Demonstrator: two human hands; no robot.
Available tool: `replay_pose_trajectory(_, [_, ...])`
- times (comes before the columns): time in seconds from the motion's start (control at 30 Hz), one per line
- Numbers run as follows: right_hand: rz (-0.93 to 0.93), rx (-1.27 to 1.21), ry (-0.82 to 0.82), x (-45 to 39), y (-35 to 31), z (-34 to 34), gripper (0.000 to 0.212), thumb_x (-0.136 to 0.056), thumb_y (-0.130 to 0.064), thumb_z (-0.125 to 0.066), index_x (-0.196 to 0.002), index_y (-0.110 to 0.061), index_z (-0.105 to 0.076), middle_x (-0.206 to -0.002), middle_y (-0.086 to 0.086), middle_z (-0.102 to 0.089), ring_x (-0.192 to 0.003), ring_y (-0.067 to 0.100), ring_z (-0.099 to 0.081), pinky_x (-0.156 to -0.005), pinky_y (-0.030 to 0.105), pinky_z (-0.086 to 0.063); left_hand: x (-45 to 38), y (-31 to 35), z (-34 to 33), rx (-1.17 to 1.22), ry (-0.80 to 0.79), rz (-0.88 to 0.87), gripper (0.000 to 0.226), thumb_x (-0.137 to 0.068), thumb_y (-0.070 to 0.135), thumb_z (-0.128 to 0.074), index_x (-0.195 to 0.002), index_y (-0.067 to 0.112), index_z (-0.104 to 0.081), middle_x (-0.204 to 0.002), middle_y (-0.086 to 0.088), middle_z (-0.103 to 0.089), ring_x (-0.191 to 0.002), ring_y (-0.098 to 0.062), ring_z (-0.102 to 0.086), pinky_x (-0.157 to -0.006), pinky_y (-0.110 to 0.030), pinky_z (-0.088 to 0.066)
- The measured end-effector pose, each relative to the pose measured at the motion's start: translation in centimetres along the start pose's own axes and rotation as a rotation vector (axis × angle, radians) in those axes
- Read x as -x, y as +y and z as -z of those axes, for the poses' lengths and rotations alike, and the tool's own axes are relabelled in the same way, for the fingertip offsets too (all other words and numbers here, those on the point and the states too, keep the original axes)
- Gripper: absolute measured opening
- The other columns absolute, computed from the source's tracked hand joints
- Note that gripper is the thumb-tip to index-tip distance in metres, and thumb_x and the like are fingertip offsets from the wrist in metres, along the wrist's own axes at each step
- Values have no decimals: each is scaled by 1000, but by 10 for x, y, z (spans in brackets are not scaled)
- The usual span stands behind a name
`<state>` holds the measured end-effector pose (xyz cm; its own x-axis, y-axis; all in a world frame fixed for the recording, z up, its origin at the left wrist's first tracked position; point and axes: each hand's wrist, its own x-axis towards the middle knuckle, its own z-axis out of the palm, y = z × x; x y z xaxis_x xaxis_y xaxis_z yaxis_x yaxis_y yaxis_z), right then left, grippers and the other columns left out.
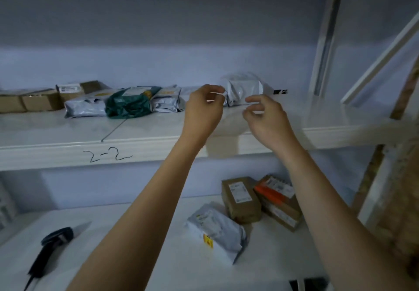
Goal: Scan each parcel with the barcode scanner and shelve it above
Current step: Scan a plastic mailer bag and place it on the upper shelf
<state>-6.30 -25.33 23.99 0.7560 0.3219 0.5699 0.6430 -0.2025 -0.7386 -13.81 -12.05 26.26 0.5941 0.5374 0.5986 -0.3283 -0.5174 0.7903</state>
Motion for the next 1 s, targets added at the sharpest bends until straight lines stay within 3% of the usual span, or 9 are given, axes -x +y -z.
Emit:
replay_pose_trajectory(0.1, [20, -34, 3, 26, -8, 6, 28, -95, -21, -60, -123, -21, -64, -111, -3, -67, -93, 9, -64, -69, 14, -45, 32, 11, 7, 87, 8, 40, 21, -87, 11, -52, -95, 16, -71, -89, -2, -72, -89, -22, -69, -88, -45, -56])
replay_pose_trajectory(0.27, [87, -43, 8, 76, -4, 21, 14, -95, -17, -61, -104, -25, -68, -93, -13, -68, -85, -3, -63, -68, 8, -45, 98, 9, 14, 162, -71, 99, 28, -85, 0, -48, -78, 16, -70, -72, 0, -70, -71, -21, -67, -71, -35, -59])
replay_pose_trajectory(0.37, [24, -34, -54, 105, 20, 17, 13, -94, -12, -60, -97, -20, -70, -90, -11, -69, -85, 8, -66, -76, 22, -52, 133, -17, 9, 102, -128, 218, 28, -89, 0, -47, -78, 14, -70, -68, 2, -70, -66, -15, -66, -64, -29, -56])
replay_pose_trajectory(0.43, [-61, 2, -99, 119, 42, 8, 12, -94, -13, -60, -97, -21, -69, -93, -6, -70, -86, 11, -67, -76, 23, -52, 150, -41, 6, 65, -108, 314, 26, -90, 3, -49, -79, 13, -70, -69, 1, -70, -64, -15, -65, -63, -28, -56])
replay_pose_trajectory(0.63, [-213, 89, -274, 138, 107, -36, 13, -95, -15, -60, -101, -22, -69, -97, -12, -66, -99, 12, -65, -71, 12, -45, 173, -129, 8, 72, -71, 712, 22, -97, 11, -47, -96, 8, -69, -89, -13, -70, -73, -25, -65, -69, -34, -57])
replay_pose_trajectory(0.77, [-304, 255, -375, 135, 141, -73, 25, -94, -23, -54, -114, -24, -70, -116, -4, -70, -107, 18, -65, -95, 37, -53, 178, -180, 14, 136, -70, 908, 18, -98, 14, -50, -104, 5, -64, -91, -13, -68, -73, -26, -64, -71, -34, -56])
replay_pose_trajectory(0.87, [-368, 306, -484, 132, 167, -107, 30, -98, -21, -47, -119, -16, -68, -111, 1, -69, -92, 13, -63, -71, 24, -51, 176, -216, 19, 160, -73, 996, 16, -98, 12, -48, -104, 5, -61, -87, -11, -67, -73, -25, -63, -71, -34, -55])
replay_pose_trajectory(0.9, [-408, 294, -511, 130, 174, -118, 30, -99, -19, -47, -120, -11, -66, -115, 6, -68, -92, 15, -62, -72, 24, -51, 173, -229, 22, 165, -74, 1018, 16, -98, 12, -48, -105, 5, -61, -88, -11, -66, -75, -26, -63, -72, -35, -55])
replay_pose_trajectory(1.0, [-548, 284, -598, 123, 195, -148, 28, -101, -18, -48, -119, -4, -63, -124, 18, -64, -105, 28, -63, -95, 40, -51, 163, -267, 34, 171, -86, 1099, 16, -98, 13, -50, -108, 3, -57, -101, -16, -63, -89, -34, -60, -81, -41, -52])
